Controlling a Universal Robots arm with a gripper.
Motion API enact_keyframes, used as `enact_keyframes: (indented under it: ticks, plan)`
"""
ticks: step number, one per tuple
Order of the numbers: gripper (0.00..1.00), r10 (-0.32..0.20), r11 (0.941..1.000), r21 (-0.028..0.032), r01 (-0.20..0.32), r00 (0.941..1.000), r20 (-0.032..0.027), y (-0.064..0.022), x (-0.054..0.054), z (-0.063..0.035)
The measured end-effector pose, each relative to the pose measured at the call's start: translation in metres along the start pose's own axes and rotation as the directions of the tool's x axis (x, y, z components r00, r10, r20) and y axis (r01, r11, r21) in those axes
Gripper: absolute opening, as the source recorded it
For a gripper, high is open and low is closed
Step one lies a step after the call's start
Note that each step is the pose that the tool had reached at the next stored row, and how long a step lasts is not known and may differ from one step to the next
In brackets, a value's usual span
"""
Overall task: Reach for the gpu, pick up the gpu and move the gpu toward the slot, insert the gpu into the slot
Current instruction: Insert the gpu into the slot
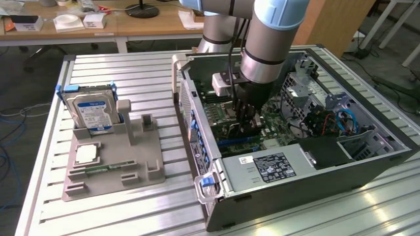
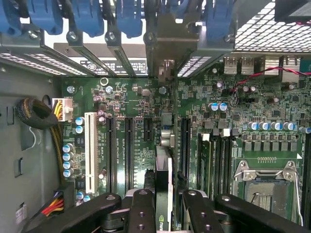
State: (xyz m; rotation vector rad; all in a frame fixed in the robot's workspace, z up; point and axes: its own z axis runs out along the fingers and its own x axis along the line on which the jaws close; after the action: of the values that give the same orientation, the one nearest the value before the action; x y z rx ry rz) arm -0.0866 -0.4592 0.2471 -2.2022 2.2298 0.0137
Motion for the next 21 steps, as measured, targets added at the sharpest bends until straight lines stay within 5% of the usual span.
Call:
enact_keyframes:
  ticks: [21]
  plan:
    - [0.27,0.0,1.0,-0.0013,0.0,1.0,0.0,0.0001,0.0,0.0122]
